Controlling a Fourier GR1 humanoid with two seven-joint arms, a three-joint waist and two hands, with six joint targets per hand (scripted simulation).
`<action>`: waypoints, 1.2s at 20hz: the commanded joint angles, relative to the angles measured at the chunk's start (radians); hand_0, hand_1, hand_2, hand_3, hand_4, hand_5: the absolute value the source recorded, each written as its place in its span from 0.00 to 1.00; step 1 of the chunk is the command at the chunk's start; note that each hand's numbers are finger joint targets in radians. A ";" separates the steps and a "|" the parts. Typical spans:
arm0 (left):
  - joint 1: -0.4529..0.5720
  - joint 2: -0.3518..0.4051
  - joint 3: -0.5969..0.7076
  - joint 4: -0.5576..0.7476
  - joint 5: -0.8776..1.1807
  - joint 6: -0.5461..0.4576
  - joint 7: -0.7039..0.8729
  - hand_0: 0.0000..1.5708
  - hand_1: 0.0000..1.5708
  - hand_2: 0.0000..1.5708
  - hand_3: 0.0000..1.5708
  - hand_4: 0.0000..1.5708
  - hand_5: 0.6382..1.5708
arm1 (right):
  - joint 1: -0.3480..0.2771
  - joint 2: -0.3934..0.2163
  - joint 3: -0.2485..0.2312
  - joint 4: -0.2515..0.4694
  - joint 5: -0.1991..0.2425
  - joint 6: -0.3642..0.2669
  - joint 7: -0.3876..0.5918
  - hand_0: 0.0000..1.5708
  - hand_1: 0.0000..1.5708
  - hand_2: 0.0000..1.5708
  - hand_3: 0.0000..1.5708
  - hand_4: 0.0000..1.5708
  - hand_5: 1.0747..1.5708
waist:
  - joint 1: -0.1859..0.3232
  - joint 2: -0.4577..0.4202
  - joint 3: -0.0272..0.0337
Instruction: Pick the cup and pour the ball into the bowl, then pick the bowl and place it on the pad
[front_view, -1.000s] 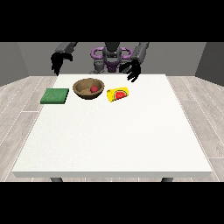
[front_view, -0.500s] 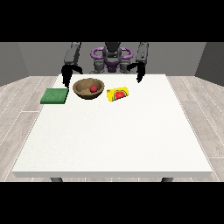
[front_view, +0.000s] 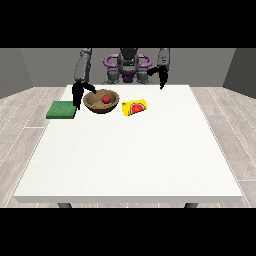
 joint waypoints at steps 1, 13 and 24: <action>-0.004 0.024 -0.016 -0.114 -0.016 -0.037 0.067 0.00 0.00 0.00 0.00 0.61 0.85 | -0.013 -0.024 -0.040 0.162 -0.002 0.032 -0.155 0.00 0.00 0.00 0.00 0.22 1.00 | 0.052 0.037 0.0007; 0.035 0.003 -0.009 -0.134 -0.022 -0.047 0.103 0.00 0.00 0.00 0.00 0.60 0.84 | -0.068 0.022 -0.052 0.200 -0.053 0.001 -0.091 0.00 0.00 0.00 0.00 0.32 0.98 | 0.037 -0.004 0.0001; -0.007 0.041 0.013 -0.207 -0.015 -0.075 0.071 0.00 0.00 0.00 0.00 0.64 0.80 | -0.024 -0.006 -0.138 0.206 -0.119 -0.103 -0.044 1.00 1.00 1.00 1.00 0.60 0.83 | 0.075 0.107 -0.0003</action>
